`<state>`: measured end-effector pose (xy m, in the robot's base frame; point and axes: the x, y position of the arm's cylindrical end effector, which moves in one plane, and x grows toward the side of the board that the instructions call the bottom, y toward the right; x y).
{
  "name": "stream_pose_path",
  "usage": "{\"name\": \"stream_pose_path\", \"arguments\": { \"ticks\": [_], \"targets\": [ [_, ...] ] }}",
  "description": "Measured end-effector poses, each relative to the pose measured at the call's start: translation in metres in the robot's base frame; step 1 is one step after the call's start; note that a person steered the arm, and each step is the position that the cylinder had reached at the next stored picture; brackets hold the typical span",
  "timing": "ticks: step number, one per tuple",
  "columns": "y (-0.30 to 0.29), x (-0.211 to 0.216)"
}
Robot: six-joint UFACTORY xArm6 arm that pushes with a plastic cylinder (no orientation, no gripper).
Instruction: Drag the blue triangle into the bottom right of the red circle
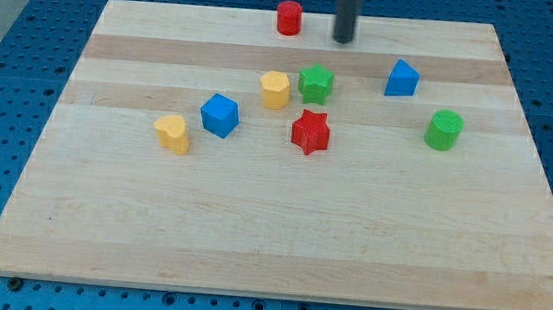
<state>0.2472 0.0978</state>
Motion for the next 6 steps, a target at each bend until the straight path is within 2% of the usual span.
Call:
{"name": "stream_pose_path", "arguments": {
  "ticks": [1,2,3,5,6],
  "targets": [
    [0.072,0.040],
    [0.088,0.100],
    [0.088,0.104],
    [0.056,0.077],
    [0.044,0.088]
  ]
}}
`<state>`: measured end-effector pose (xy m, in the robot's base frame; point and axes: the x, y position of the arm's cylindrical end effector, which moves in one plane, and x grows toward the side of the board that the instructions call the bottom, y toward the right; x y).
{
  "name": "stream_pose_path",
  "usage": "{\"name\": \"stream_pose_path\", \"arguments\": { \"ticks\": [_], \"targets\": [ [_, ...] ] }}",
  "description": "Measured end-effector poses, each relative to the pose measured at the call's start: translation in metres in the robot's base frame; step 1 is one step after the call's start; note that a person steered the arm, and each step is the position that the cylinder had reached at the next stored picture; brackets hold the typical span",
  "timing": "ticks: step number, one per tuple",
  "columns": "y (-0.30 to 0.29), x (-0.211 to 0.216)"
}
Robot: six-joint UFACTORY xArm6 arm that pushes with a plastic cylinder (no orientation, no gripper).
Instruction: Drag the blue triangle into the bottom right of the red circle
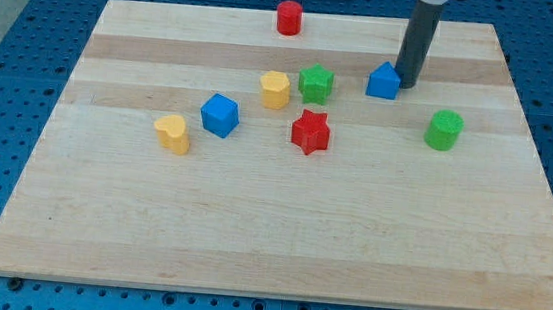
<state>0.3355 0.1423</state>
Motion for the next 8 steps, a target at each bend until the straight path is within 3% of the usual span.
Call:
{"name": "stream_pose_path", "arguments": {
  "ticks": [1,4,6,8],
  "targets": [
    [0.000,0.032],
    [-0.040,0.001],
    [-0.058,0.025],
    [-0.089,-0.004]
  ]
}}
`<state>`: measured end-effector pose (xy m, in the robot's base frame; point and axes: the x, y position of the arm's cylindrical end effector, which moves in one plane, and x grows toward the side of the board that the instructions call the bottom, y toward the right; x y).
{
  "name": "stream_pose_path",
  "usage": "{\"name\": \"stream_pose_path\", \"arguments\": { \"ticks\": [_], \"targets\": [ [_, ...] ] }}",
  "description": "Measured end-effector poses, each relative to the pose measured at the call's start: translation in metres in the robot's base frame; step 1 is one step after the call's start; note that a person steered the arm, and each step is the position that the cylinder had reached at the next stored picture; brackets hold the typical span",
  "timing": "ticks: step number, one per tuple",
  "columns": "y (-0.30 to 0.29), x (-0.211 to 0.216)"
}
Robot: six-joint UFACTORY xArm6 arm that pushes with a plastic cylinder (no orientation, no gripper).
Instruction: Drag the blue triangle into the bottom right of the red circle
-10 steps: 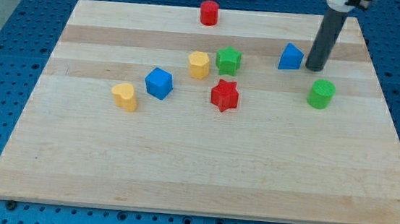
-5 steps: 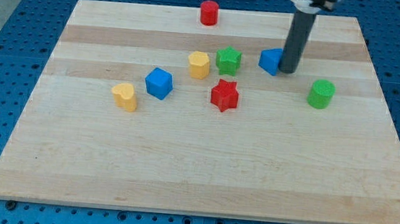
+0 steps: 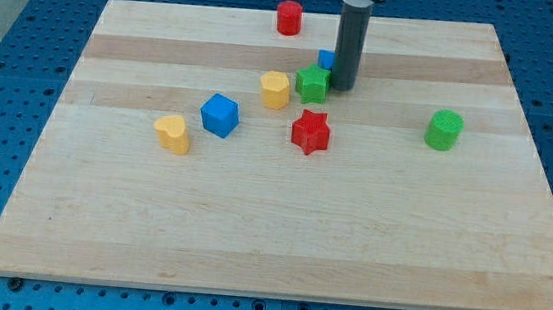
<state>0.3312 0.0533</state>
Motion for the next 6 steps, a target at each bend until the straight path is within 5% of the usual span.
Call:
{"name": "stream_pose_path", "arguments": {
  "ticks": [6],
  "targets": [
    [-0.034,-0.075]
  ]
}}
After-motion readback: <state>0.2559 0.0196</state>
